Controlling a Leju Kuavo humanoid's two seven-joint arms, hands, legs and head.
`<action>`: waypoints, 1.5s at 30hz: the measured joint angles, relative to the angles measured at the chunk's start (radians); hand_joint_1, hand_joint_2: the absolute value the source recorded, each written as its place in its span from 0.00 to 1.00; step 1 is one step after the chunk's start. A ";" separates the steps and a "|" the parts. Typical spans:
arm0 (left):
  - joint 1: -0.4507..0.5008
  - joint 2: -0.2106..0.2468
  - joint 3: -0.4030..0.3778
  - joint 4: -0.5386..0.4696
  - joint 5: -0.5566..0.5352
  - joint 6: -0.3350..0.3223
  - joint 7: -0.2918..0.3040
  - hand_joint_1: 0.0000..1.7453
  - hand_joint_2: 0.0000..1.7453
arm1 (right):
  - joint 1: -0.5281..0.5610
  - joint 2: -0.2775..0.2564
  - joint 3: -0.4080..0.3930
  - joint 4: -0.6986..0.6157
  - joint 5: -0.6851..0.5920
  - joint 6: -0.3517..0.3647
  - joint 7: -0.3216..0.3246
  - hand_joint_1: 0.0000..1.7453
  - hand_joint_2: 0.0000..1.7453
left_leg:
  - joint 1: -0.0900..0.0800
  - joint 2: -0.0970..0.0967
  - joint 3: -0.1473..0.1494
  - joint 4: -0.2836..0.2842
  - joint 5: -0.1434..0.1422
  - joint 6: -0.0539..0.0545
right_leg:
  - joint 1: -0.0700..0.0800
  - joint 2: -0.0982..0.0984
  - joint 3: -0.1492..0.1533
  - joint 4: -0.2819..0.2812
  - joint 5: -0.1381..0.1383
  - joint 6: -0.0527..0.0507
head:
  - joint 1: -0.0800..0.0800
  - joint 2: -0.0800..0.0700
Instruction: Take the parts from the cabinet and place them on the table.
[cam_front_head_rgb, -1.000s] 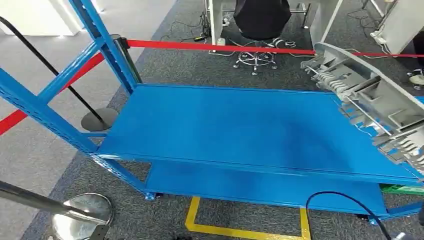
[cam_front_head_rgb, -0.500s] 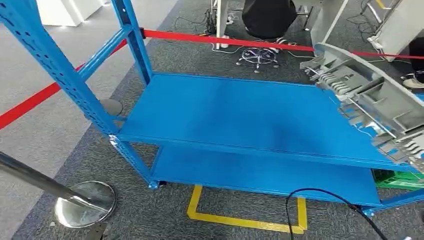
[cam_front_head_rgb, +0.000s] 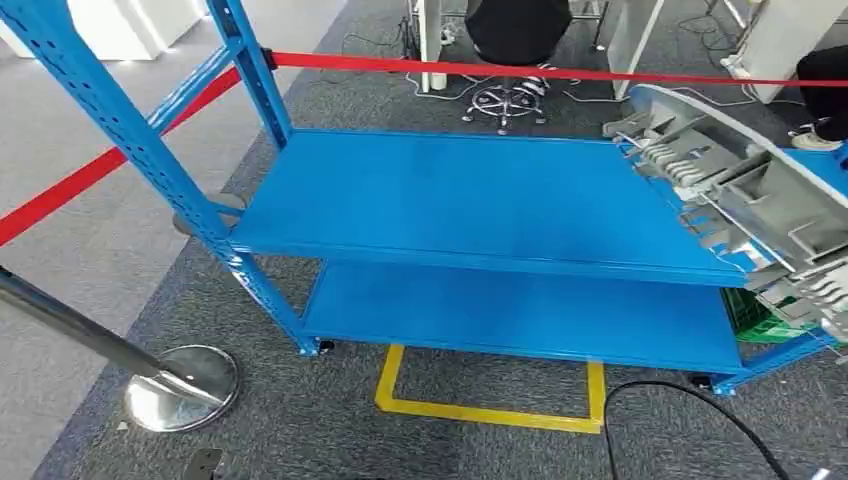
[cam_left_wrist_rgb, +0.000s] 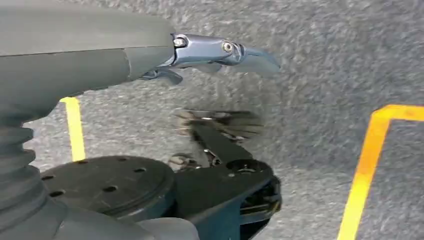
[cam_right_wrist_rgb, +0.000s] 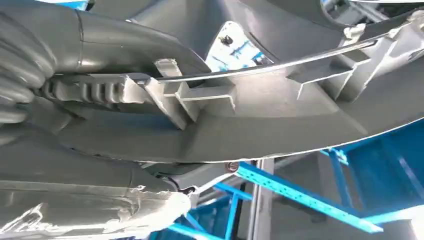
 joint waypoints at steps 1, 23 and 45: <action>-0.001 0.000 0.000 0.000 0.000 -0.001 0.002 0.00 1.00 | 0.001 0.000 -0.001 0.000 0.000 0.004 -0.002 0.82 1.00 | 0.000 0.000 -0.001 0.048 0.002 -0.001 | 0.000 0.000 -0.019 0.001 0.013 0.002 | -0.001 0.000; -0.005 -0.008 0.001 -0.004 0.011 0.004 0.020 0.00 1.00 | 0.036 0.008 -0.009 -0.017 -0.017 0.047 0.020 0.82 1.00 | -0.018 0.002 0.095 -0.255 0.212 0.047 | 0.007 0.000 0.094 -0.014 -0.084 0.036 | 0.005 0.000; -0.003 -0.021 0.003 -0.032 0.030 -0.022 0.019 0.00 1.00 | 0.050 0.011 -0.023 -0.027 -0.096 0.141 0.013 0.82 1.00 | -0.012 0.005 0.251 -0.304 0.103 0.072 | 0.001 -0.006 -0.176 0.192 -0.065 0.055 | 0.004 0.000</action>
